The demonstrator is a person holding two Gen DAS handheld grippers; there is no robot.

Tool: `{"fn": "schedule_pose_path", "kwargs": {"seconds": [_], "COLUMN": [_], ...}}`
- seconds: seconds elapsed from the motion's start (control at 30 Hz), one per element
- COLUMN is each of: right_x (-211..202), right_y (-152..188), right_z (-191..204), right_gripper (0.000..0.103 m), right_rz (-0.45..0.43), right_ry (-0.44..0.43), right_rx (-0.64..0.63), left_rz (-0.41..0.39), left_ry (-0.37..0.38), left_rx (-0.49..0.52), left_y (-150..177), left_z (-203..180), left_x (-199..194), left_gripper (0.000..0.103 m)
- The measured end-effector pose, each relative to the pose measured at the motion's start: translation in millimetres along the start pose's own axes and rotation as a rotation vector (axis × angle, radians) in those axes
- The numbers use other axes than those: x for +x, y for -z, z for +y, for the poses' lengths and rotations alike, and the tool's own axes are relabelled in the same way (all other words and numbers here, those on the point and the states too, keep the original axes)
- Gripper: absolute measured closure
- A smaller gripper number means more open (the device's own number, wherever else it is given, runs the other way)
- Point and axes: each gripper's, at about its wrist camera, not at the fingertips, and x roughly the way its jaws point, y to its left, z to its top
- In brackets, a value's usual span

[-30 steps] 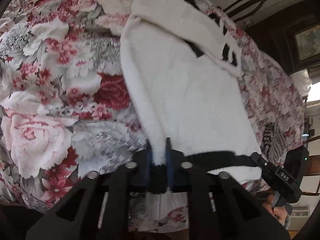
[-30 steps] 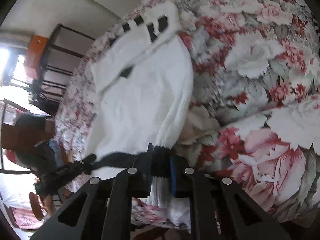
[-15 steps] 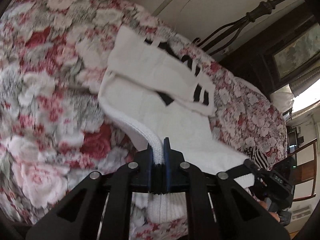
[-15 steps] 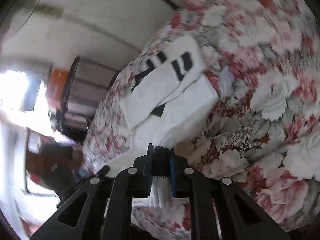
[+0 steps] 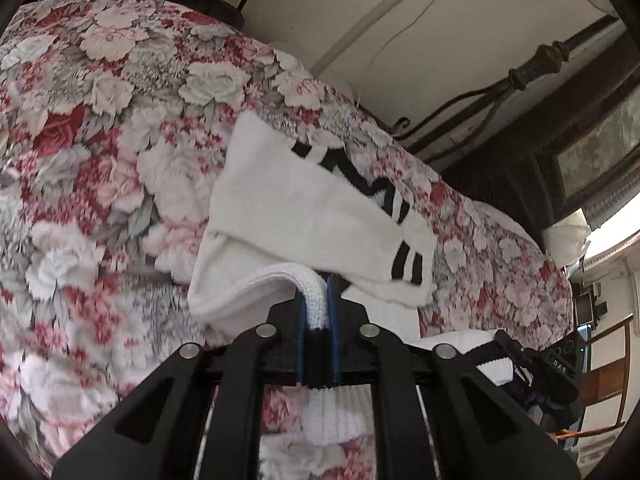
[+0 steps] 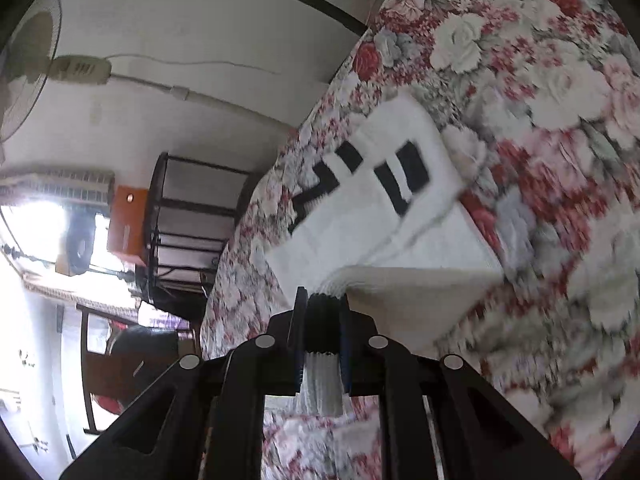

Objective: Fold small clothes

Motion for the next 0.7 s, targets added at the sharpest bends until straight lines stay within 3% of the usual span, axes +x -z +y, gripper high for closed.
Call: {"fn": "schedule_pose_path", "kwargs": {"seconds": [0.7], "right_x": [75], "right_y": [-83], "right_z": [-12], "right_gripper": [0.089], "right_rz": [-0.027], "right_ry": [-0.014], "right_rx": [0.084], "left_rz": [0.001], "left_ry": [0.005], "left_rx": [-0.057], "left_y": [-84], "left_z": [-8], "left_x": [71], "left_gripper": [0.095]}}
